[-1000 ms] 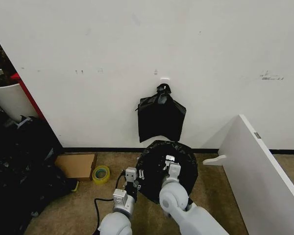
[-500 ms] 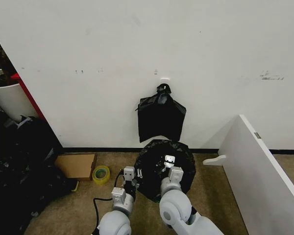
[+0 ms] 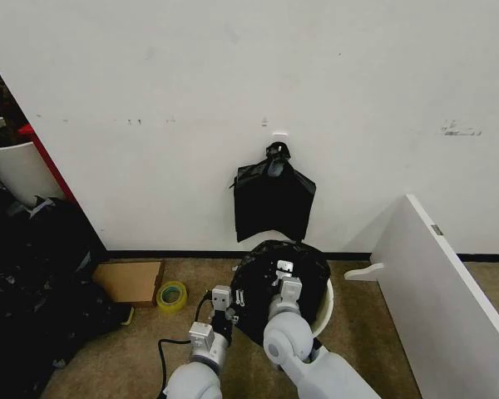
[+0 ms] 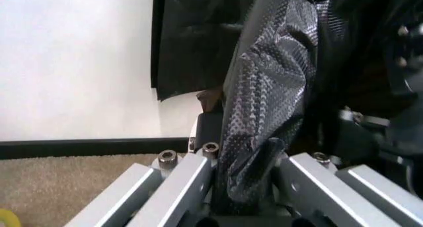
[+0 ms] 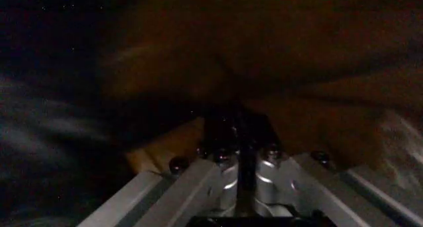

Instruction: Place the garbage bag over the trash bin.

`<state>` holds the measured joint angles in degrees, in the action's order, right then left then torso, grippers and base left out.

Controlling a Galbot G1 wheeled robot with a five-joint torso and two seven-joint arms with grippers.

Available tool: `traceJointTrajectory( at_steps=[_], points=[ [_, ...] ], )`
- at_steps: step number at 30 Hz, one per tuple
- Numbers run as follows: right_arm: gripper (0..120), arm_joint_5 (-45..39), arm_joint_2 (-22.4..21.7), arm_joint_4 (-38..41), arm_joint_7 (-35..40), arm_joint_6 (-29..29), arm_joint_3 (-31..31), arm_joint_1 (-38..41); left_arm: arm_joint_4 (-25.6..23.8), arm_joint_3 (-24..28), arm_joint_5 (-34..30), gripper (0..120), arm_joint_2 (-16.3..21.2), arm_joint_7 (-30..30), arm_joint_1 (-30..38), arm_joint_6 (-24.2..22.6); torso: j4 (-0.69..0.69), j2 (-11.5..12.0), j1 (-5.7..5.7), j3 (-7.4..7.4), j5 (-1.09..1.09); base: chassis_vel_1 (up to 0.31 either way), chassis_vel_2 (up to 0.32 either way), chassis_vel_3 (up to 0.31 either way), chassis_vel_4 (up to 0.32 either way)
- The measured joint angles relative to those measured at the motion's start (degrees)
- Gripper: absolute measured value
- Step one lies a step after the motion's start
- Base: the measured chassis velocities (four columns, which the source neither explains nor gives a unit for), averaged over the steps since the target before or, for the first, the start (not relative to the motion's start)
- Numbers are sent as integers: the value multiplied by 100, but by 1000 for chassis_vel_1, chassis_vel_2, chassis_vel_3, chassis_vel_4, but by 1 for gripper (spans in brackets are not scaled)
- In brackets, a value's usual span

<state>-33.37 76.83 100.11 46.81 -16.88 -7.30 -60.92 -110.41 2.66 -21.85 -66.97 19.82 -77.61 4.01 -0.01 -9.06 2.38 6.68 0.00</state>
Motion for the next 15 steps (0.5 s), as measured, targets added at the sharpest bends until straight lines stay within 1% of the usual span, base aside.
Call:
traceJointTrajectory(
  at_steps=[7,9,12,13,15],
  points=[
    [0,237,-164,250,-32,-149,63,-241,55,-26,-27,0,-23,75,73,5,-1,0,0,0,0,0,0,0,0],
    [0,416,-257,427,-36,-207,93,-384,79,-27,-67,0,-41,141,106,2,-1,0,0,0,0,0,0,0,0],
    [0,466,-341,687,-97,-221,99,-537,89,-30,-75,0,-57,173,120,-6,0,0,0,0,0,0,0,0,0],
    [0,453,-393,870,-232,-207,101,-644,90,-40,-83,0,-63,178,121,-7,0,0,0,0,1,0,0,0,0],
    [0,445,-415,936,-305,-192,103,-688,90,-45,-86,0,-66,181,122,-7,0,0,0,0,1,0,0,0,0]
  ],
)
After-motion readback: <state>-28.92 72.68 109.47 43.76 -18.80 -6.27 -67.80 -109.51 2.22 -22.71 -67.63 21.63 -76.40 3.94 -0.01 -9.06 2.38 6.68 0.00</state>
